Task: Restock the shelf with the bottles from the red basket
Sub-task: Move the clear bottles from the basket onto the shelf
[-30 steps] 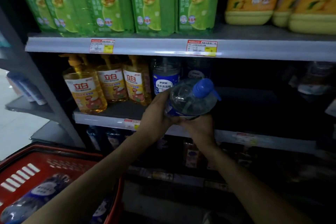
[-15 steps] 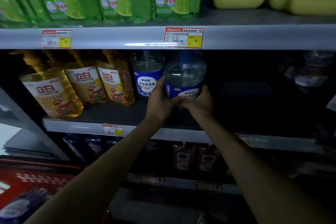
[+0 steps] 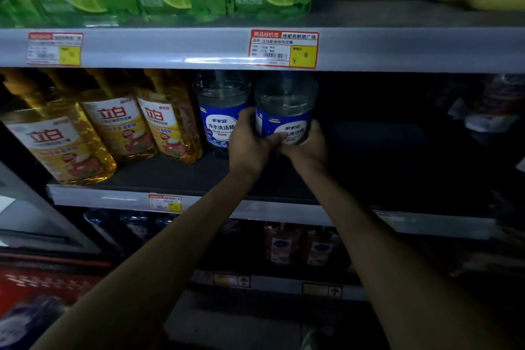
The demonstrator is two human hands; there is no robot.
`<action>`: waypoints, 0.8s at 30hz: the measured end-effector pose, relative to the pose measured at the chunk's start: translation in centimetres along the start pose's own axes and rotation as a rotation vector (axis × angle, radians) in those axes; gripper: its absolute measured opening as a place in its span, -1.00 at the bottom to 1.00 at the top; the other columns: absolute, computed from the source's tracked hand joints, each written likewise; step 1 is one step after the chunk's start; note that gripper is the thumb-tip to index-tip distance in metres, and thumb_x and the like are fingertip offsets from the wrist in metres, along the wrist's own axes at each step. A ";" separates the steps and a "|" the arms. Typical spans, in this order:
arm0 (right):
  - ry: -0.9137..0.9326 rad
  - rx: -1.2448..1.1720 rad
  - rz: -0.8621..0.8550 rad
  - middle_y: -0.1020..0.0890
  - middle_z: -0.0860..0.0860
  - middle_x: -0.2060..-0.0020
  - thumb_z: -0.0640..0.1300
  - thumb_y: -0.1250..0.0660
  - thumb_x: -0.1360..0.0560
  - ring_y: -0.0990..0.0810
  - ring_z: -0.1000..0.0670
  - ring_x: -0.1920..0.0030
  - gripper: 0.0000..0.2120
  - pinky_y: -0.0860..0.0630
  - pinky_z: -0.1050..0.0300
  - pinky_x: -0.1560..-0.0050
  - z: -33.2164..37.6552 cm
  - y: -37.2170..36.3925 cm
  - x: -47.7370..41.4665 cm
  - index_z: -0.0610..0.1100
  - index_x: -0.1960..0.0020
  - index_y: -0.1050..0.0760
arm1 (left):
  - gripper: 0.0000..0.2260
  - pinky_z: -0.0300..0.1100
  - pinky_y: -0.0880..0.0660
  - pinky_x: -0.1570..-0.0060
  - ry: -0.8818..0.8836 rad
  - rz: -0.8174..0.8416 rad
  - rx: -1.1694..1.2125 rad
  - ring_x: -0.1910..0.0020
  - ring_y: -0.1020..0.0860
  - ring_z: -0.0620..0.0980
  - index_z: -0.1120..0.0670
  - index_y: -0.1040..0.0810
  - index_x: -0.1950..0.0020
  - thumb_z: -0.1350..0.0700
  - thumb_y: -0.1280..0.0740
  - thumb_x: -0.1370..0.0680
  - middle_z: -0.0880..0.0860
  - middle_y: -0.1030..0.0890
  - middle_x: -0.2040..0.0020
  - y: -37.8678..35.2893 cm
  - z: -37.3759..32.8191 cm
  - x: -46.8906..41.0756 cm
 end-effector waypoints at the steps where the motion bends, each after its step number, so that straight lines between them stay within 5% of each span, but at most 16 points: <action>1: -0.004 0.004 0.002 -0.65 -0.09 -0.23 -0.14 -0.70 -0.17 -0.65 -0.09 -0.17 -0.17 -0.64 -0.08 -0.12 -0.2 0.0 -0.1 -0.11 -0.37 -0.44 | -0.41 0.06 -0.66 -0.10 -0.009 -0.011 -0.018 -0.12 -0.67 -0.02 0.02 -0.50 -0.28 0.04 -0.65 -0.33 0.02 -0.68 -0.17 0.0 -0.2 0.1; 8: -0.032 -0.015 0.038 -0.63 -0.08 -0.27 -0.19 -0.66 -0.22 -0.62 -0.08 -0.24 -0.16 -0.60 -0.15 -0.21 -0.7 -0.9 0.1 -0.08 -0.45 -0.43 | -0.36 0.04 -0.65 -0.12 -0.009 -0.047 -0.106 -0.11 -0.66 -0.01 -0.15 -0.51 -0.36 -0.24 -0.50 -0.30 0.02 -0.66 -0.17 -0.5 2.0 -0.6; 16: -0.083 -0.069 0.029 -0.59 -0.12 -0.31 -0.27 -0.67 -0.21 -0.59 -0.13 -0.29 -0.08 -0.57 -0.07 -0.24 -0.1 -0.4 2.0 -0.14 -0.49 -0.37 | -0.51 0.03 -0.61 -0.22 0.085 0.107 -0.008 -0.13 -0.65 -0.06 0.12 -0.54 -0.33 0.29 -0.56 -0.44 0.05 -0.68 -0.21 1.5 -1.2 2.6; 21: -0.058 0.053 0.061 -0.55 -0.09 -0.38 -0.18 -0.68 -0.25 -0.54 -0.12 -0.35 -0.01 -0.47 0.11 -0.22 1.0 0.6 4.2 -0.11 -0.56 -0.26 | -0.48 -0.27 -0.53 -0.13 0.058 0.206 -0.148 -0.11 -0.55 -0.15 0.11 -0.46 -0.45 0.22 -0.51 -0.52 0.06 -0.62 -0.29 3.6 -1.8 4.6; 24: -0.005 0.132 0.133 -0.54 -0.06 -0.39 -0.16 -0.65 -0.29 -0.53 -0.09 -0.36 -0.05 -0.47 0.08 -0.29 2.3 0.6 6.6 -0.08 -0.56 -0.26 | -0.39 -0.10 -0.54 -0.24 0.036 0.240 -0.245 -0.27 -0.57 -0.01 0.05 -0.37 -0.54 0.13 -0.51 -0.53 0.08 -0.59 -0.36 5.6 -1.9 6.0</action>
Point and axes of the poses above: each hand's wrist, its own x-axis away from the middle knuckle, its own y-axis out of the back of the hand, z = x × y, the point moved 10 cm from there along -x, towards the middle knuckle
